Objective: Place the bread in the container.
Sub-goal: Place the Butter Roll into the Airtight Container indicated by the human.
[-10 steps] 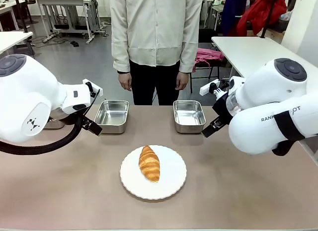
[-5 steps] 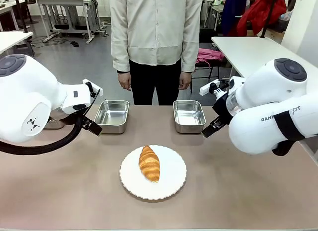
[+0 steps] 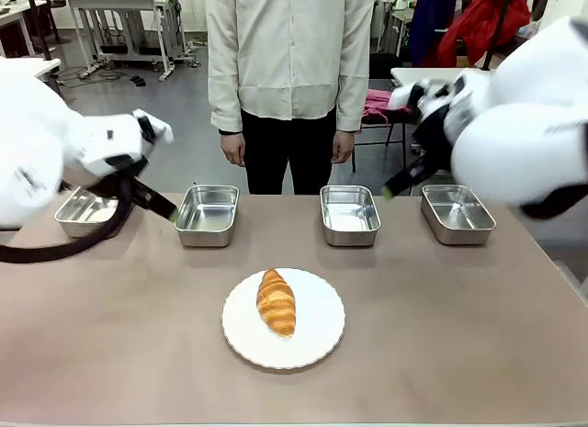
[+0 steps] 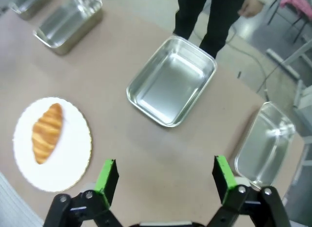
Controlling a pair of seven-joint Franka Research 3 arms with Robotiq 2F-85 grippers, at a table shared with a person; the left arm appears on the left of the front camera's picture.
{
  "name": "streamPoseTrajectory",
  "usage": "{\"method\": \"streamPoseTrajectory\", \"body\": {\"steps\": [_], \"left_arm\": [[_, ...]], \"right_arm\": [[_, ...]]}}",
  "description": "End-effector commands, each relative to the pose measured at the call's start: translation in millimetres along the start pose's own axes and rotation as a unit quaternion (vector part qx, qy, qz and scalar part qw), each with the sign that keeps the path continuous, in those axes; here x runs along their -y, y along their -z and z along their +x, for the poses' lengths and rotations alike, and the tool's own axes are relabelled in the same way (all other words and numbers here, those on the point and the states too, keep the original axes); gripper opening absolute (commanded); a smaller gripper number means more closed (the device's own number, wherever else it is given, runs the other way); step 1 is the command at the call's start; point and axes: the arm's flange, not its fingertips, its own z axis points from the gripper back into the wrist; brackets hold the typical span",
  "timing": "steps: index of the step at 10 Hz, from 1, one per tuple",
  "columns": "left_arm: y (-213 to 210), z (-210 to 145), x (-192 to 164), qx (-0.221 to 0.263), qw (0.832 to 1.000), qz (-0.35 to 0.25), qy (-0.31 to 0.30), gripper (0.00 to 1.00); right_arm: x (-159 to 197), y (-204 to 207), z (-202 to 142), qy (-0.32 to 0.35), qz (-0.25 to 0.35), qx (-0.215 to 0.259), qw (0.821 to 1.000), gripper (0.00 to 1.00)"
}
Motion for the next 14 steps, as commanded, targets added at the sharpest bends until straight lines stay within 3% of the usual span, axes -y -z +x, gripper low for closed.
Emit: {"method": "streamPoseTrajectory", "body": {"steps": [1,3,5,6,7,8,9,13,14], "left_arm": [[-48,9,-59,-0.026,0.997,-0.066,0.042,1.0],[-83,8,-111,-0.038,0.99,-0.106,0.079,1.0],[-97,-12,-180,0.008,0.986,-0.137,0.093,1.0],[-96,-22,-194,0.015,0.985,-0.141,0.094,1.0],[-101,-26,-196,0.045,0.986,-0.128,0.094,1.0],[-108,-31,-183,0.041,0.988,-0.093,0.12,1.0],[-110,-35,-197,0.022,0.988,-0.12,0.091,1.0],[-108,-37,-197,0.016,0.989,-0.112,0.092,1.0],[-121,-44,-211,0.043,0.988,-0.13,0.073,1.0]], "right_arm": [[59,-49,2,-0.006,0.052,0.008,0.999,1.0],[119,-81,-8,0.002,0.082,0.012,0.997,1.0],[170,-87,-36,0.015,0.116,0.035,0.993,1.0],[183,-86,-49,0.015,0.139,0.057,0.989,1.0],[178,-85,-54,0.008,0.138,0.078,0.987,1.0],[153,-75,-50,-0.009,0.098,0.034,0.995,1.0],[182,-94,-57,0.021,0.116,0.056,0.991,1.0],[178,-91,-57,0.026,0.109,0.045,0.993,1.0],[195,-96,-68,0.01,0.12,0.059,0.991,1.0]]}}
